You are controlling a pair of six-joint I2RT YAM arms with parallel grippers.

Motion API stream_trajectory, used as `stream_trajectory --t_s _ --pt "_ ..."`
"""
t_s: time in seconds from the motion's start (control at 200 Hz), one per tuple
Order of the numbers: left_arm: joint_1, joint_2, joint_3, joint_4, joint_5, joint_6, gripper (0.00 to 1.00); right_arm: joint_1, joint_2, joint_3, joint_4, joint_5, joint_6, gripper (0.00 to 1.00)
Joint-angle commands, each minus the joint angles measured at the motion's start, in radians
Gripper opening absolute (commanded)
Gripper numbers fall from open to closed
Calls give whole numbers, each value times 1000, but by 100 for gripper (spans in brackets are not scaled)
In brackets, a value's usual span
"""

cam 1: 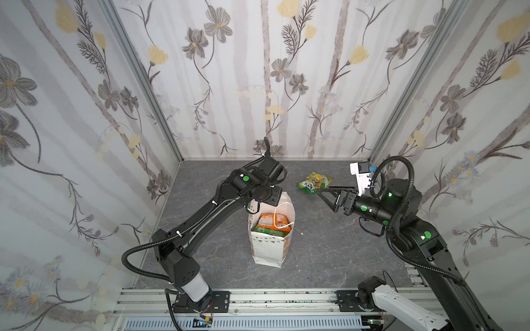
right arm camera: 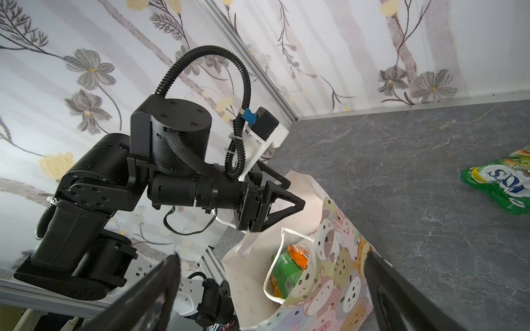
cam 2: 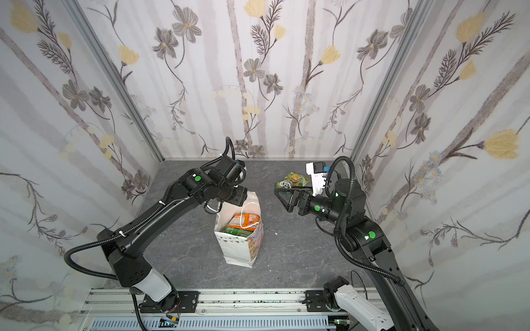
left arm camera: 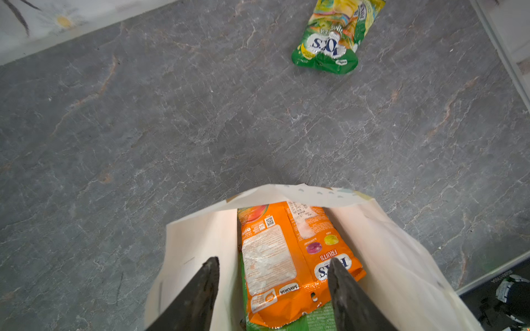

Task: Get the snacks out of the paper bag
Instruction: 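Lower the left gripper into the bag and close on the orange FOX'S packet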

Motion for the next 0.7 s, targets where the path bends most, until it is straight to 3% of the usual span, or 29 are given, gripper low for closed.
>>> stream_trajectory --t_s 0.0,0.21,0.425,0.695 --pt "1 5 -32 -38 22 -31 62 16 -3 -2 -21 23 18 99" --pt "-5 -6 -98 -36 67 -41 61 28 2 0 -21 30 20 99" --pt "-20 -4 -142 -18 211 2 63 32 17 3 -34 31 11 99" --pt "-25 -33 -203 7 256 3 67 35 16 5 -36 38 11 99"
